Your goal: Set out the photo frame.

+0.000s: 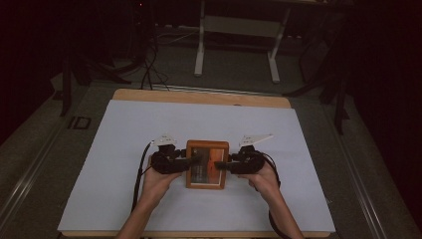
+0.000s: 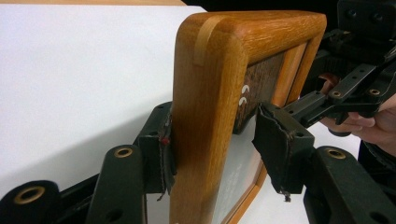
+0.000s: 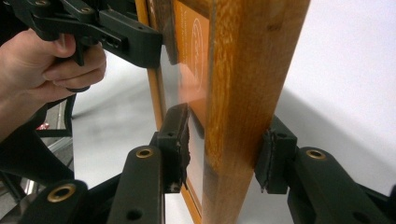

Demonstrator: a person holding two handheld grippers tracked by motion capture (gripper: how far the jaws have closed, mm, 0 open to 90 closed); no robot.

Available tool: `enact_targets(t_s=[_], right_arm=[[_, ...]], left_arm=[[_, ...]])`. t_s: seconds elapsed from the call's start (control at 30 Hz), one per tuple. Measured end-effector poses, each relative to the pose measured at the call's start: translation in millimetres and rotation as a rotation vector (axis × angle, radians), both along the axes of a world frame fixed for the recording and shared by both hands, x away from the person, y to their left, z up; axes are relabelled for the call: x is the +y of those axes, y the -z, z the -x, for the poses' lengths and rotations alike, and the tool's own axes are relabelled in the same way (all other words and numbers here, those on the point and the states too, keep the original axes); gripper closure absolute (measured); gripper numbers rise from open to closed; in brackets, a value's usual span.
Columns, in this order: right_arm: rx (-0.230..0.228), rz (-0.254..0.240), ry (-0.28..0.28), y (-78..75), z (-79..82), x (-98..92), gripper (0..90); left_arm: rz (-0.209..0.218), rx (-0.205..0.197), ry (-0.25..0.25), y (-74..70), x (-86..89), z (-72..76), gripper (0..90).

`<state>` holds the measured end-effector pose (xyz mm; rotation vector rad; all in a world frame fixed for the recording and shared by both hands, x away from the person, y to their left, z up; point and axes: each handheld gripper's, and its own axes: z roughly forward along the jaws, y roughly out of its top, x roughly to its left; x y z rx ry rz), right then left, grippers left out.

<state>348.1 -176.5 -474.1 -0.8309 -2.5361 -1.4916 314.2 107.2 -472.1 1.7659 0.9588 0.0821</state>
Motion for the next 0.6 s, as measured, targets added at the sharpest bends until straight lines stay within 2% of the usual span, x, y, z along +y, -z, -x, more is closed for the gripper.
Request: enact_targets(t_s=[0.23,0.6], right_arm=[[0.004,0.0,-0.007,3.3,-1.0,-0.2,59.9],[0.028,-0.038,-0.006,10.0,-9.7,-2.5,59.6]], left_arm=[[0.016,0.007,-0.003,3.1,1.3,0.5,50.7],[0.036,0.018,-0.022,8.3,2.0,-6.4,52.4]])
